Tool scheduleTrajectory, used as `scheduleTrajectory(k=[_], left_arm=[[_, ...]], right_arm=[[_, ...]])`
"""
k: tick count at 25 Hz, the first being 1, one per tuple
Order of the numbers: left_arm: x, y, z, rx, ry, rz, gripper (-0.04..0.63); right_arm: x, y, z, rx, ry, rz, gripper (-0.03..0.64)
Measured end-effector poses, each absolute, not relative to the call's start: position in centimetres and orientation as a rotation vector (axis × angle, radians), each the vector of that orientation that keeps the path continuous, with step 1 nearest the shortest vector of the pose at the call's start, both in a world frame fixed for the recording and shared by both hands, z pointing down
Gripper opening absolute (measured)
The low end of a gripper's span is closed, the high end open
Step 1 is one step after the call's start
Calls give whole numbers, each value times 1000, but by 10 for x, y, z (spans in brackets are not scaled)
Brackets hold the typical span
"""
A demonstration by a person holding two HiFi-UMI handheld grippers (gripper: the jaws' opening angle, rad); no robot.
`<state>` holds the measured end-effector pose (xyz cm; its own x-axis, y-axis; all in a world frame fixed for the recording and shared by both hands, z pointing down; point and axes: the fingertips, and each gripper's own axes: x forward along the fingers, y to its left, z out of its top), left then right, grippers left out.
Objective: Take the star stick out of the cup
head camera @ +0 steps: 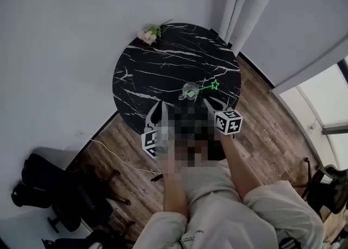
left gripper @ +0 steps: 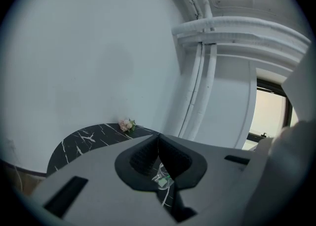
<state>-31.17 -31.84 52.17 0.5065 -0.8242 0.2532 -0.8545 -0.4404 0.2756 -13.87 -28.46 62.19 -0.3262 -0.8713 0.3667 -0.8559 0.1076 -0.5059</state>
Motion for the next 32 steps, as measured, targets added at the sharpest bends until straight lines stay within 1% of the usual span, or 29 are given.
scheduleTrajectory(k=[2,4,5,10,14,22,23,25,32], left_arm=[[-309,-326,521,2390,-1398,110,23],[-306,-334,520,2388,-1404,104,23],[-305,-338,520,2385,-1406,103,23],[-298,-355,532,2369,-1400,131,23],[-284,-367,537,2361,-1387,123,23],[-280,-381,542,2350,-1394,110,23],[-280,-382,541,2349,-1395,109,23],[-280,-383,541,2347,-1397,108,23],[-287,-383,539,2330,-1422,80,23]], right_arm=[[-138,-293,624,-1800,2320,-1045,49],[-137,-301,628,-1795,2325,-1066,106],[-137,-305,630,-1801,2326,-1074,115],[-133,-321,641,-1938,2332,-1071,126],[-120,-334,643,-1994,2273,-1064,126],[-119,-349,650,-2043,2322,-1044,123],[-119,-350,650,-2047,2325,-1041,112],[-118,-351,649,-2054,2329,-1028,67],[-126,-355,641,-2034,2421,-955,48]])
